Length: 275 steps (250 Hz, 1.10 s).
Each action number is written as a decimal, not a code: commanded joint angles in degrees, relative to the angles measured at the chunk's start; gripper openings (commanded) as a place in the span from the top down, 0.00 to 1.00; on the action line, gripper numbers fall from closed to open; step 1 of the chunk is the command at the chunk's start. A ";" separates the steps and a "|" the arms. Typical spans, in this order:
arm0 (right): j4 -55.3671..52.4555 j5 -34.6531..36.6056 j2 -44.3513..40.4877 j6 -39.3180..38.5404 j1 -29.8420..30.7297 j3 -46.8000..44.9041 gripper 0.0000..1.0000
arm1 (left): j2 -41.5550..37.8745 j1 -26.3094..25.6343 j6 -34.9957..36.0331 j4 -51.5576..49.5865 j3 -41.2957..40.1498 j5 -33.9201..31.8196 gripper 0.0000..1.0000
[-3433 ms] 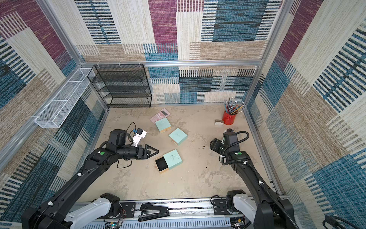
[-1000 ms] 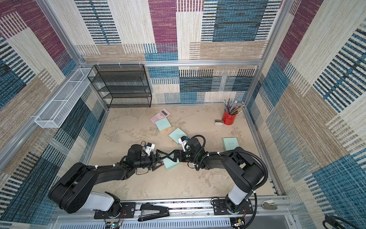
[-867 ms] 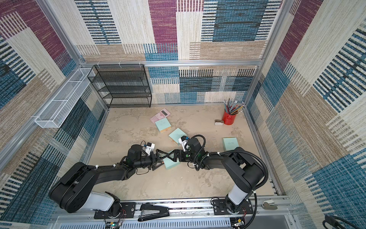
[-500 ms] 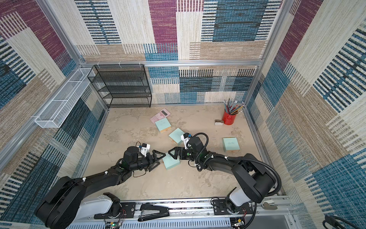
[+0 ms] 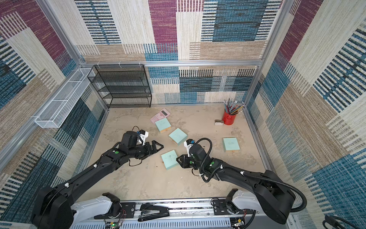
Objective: Take out the earrings from the drawer-style jewelry box
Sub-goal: Adjust the jewelry box at the center of the board.
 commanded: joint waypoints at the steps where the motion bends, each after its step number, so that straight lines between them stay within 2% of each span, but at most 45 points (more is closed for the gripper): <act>1: -1.68 4.25 1.79 3.55 3.35 -0.77 0.88 | 5.44 0.00 6.36 -2.77 4.25 4.24 0.02; 31: 0.91 5.45 6.44 6.31 6.57 -0.89 0.98 | 12.14 0.00 7.95 -2.68 8.02 3.66 0.02; 61: 2.91 5.75 11.56 7.59 7.61 0.35 1.00 | 17.38 0.00 7.49 -0.69 9.43 3.47 0.03; 104: -0.13 9.73 16.23 6.61 7.58 5.12 1.00 | 21.96 -0.08 5.47 4.84 8.45 5.90 0.03; 138: -3.30 12.54 18.99 5.26 6.49 8.29 1.00 | 22.12 -0.08 5.35 6.87 6.83 7.44 0.03; 184: -2.32 11.71 19.51 3.51 2.66 7.38 1.00 | 21.60 -0.15 3.98 10.50 3.67 10.81 0.03; 275: -3.01 12.38 18.81 1.04 -1.15 7.29 0.98 | 17.34 -2.73 -2.98 20.37 -6.27 14.69 0.03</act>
